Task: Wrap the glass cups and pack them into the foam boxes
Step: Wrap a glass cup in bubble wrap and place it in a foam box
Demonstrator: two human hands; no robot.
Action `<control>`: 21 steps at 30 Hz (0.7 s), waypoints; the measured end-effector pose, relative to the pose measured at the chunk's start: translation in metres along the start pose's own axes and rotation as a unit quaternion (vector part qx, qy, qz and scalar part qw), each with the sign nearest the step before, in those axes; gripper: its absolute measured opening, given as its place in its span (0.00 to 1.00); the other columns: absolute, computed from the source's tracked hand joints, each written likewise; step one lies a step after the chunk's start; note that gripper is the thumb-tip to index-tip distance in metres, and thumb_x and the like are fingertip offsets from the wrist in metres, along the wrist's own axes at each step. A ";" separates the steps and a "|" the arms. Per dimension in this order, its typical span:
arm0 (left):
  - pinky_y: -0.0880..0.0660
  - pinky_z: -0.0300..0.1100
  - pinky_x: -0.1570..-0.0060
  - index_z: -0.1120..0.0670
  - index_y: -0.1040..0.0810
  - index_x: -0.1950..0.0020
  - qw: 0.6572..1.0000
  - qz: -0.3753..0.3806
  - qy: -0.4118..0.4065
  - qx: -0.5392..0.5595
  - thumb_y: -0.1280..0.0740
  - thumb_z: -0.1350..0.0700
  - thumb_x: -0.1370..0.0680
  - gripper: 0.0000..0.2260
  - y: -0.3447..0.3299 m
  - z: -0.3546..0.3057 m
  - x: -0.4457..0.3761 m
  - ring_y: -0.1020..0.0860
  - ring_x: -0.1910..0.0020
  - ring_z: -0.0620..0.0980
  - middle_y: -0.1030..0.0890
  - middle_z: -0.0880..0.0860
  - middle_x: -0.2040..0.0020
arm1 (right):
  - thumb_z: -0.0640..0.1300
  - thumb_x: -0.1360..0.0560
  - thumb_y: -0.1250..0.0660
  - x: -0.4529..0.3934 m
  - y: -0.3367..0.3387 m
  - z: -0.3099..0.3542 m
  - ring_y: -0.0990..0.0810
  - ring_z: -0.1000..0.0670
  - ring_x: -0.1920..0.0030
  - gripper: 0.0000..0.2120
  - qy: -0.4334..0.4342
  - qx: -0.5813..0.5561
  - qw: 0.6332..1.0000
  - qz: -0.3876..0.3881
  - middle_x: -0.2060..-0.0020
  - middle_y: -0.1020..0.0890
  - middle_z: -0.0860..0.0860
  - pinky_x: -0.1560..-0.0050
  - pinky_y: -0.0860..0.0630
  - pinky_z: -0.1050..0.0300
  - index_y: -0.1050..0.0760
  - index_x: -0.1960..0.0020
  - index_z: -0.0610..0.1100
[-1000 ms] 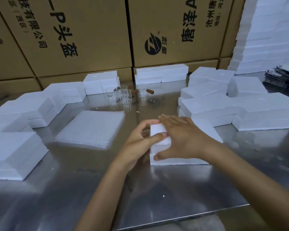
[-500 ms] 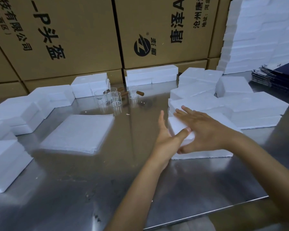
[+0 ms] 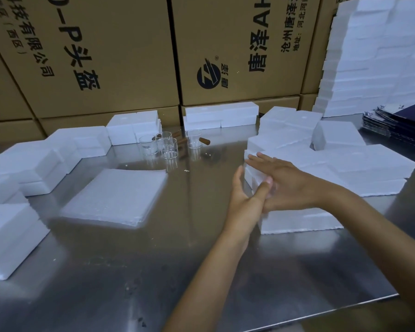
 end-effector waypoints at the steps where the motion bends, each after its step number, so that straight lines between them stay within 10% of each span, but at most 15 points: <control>1: 0.27 0.23 0.55 0.37 0.36 0.25 1.000 -0.008 -0.009 -0.002 0.28 0.47 0.22 0.28 0.007 -0.005 -0.001 0.30 0.54 0.15 0.34 0.27 0.46 | 0.57 0.30 0.26 -0.004 0.001 0.007 0.53 0.62 0.23 0.46 0.003 -0.034 0.999 -0.011 0.22 0.47 0.60 0.27 0.52 0.66 0.47 0.20 0.53; 6: 0.30 0.27 0.44 0.42 0.25 0.35 0.994 -0.097 -0.048 -0.017 0.30 0.55 0.21 0.16 0.063 -0.030 -0.013 0.27 0.36 0.33 0.24 0.39 0.37 | 0.47 0.28 0.27 -0.036 -0.009 0.053 0.34 0.72 0.39 0.34 0.022 -0.185 0.980 -0.063 0.33 0.30 0.65 0.44 0.39 0.80 0.36 0.24 0.51; 21: 0.30 0.41 0.60 0.57 0.25 0.38 0.945 -0.297 0.047 -0.131 0.41 0.62 0.21 0.12 0.261 -0.093 -0.141 0.29 0.58 0.50 0.28 0.53 0.49 | 0.49 0.19 0.41 -0.258 -0.033 0.086 0.27 0.49 0.36 0.25 -0.091 -0.301 0.946 -0.077 0.29 0.29 0.49 0.43 0.34 0.59 0.39 0.24 0.48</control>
Point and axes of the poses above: each hand's wrist, its own x-axis away from the middle knuckle, its own y-axis out of the back of the hand, z = x × y, the point moved 4 cm from there along -x, towards the middle knuckle
